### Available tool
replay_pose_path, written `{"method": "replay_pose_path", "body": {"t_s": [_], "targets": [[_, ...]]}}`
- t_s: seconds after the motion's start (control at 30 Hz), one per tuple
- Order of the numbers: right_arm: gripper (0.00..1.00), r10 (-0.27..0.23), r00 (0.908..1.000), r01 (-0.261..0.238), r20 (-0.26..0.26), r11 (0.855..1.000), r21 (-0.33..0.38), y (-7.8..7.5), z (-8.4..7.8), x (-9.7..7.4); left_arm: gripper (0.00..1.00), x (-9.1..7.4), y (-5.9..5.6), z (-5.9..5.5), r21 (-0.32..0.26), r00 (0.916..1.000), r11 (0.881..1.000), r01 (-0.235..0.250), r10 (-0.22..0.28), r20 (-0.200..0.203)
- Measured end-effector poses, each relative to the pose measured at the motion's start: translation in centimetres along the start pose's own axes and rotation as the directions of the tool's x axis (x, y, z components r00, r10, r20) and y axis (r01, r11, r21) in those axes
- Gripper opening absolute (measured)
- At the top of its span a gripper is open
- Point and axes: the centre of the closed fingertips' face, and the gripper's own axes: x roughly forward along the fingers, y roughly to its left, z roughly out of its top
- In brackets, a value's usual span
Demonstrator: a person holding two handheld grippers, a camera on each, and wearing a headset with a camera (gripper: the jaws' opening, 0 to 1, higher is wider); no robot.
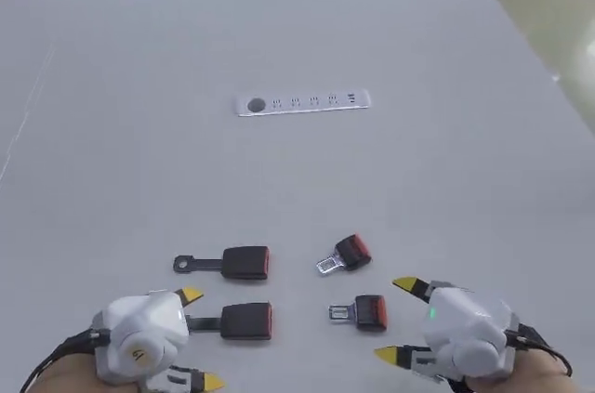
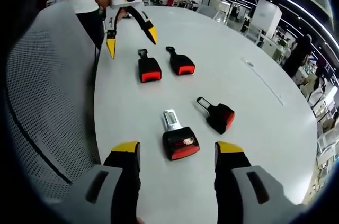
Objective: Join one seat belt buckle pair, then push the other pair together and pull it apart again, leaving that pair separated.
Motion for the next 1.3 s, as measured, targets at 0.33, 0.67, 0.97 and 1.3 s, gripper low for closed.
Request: {"method": "replay_pose_path", "body": {"t_s": [0.33, 0.67, 0.97, 1.3], "targets": [[0.49, 0.036, 0.9986, -0.038, -0.039, 0.999, -0.039, -0.8, -0.5, 1.5, 0.67, 2.3, 0.4, 0.3, 0.012, 0.9992, 1.000, 0.026, -0.026, -0.030], [0.43, 0.092, 0.9921, -0.096, -0.085, 0.994, -0.043, -1.0, -1.4, 3.1, 0.56, 3.7, 1.0, 0.0, 0.033, 0.9966, 0.999, 0.042, -0.040, -0.073], [0.40, 0.144, 0.9823, -0.150, -0.120, 0.988, -0.044, -1.1, -2.2, 4.2, 0.47, 4.2, 1.3, -0.9, 0.028, 0.9937, 0.997, 0.072, -0.069, -0.088], [0.37, 0.197, 0.9694, -0.208, -0.147, 0.976, -0.065, -0.4, -2.2, 5.2, 0.46, 4.7, 1.3, -0.2, 0.057, 0.9922, 0.994, 0.091, -0.086, -0.090]]}}
